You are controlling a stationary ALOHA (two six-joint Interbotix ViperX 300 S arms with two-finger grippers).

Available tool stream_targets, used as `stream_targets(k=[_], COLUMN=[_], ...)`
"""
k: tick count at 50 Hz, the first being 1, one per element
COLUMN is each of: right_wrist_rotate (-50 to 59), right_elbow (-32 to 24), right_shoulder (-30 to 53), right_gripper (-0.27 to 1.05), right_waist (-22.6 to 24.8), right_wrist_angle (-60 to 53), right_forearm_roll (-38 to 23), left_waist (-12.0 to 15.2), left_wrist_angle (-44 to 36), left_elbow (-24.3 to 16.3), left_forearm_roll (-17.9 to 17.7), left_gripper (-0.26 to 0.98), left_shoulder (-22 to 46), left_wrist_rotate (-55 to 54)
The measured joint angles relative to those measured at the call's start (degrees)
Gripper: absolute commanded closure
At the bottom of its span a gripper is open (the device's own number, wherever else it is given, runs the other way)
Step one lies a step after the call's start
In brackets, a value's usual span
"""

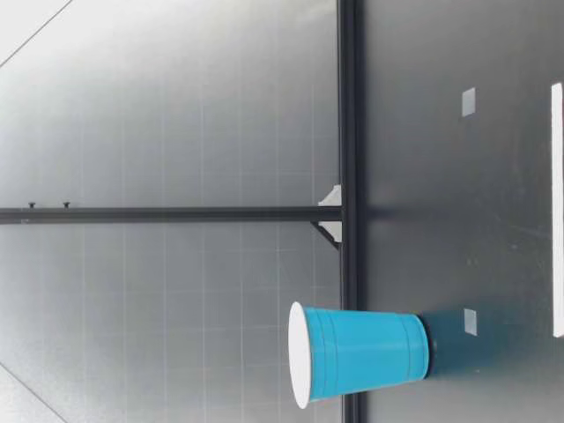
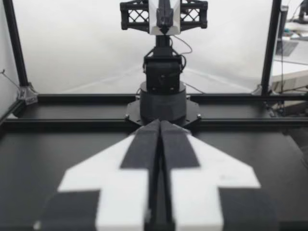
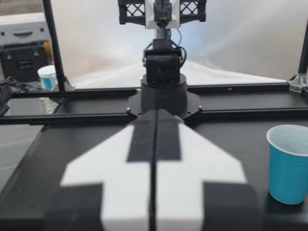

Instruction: Pick up the screwdriver with the right arm, hand it over to the left arm then place it into the cup.

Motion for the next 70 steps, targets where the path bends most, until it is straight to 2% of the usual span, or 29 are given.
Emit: stream_targets(k=[5, 13, 20, 30, 42, 59, 70], right_wrist_rotate=[0.0, 0.1, 0.4, 0.4, 0.4, 2.7, 7.6], right_elbow=[0.0, -0.5, -3.6, -11.5, -23.0, -36.7, -44.5], right_shoulder=[0.0, 3.0, 10.5, 25.3, 40.3, 56.2, 64.8], right_gripper=[0.75, 0.77, 0.77, 0.74, 0.6, 0.18, 0.16], right_waist=[0.0, 0.0, 0.0, 0.0, 1.8, 6.7, 8.3], right_wrist_angle=[-0.3, -1.7, -1.5, 3.2, 17.1, 35.4, 45.5], right_forearm_roll=[0.0, 0.0, 0.0, 0.1, 0.1, 3.8, 4.1], left_waist=[0.8, 1.1, 1.1, 1.1, 1.1, 1.1, 1.1], left_wrist_angle=[-1.0, -4.0, -6.5, -7.6, -7.6, -7.6, -7.6], left_elbow=[0.7, 2.3, 3.9, 5.1, 5.6, 6.3, 7.3], left_forearm_roll=[-0.1, -0.1, -0.1, -0.1, -0.1, -0.1, -0.1], left_gripper=[0.55, 0.56, 0.56, 0.56, 0.56, 0.56, 0.56], left_shoulder=[-0.9, -1.1, -1.1, -1.0, -0.6, -0.6, -0.6], left_wrist_rotate=[0.1, 0.2, -0.2, -0.7, -0.4, 0.1, 0.2])
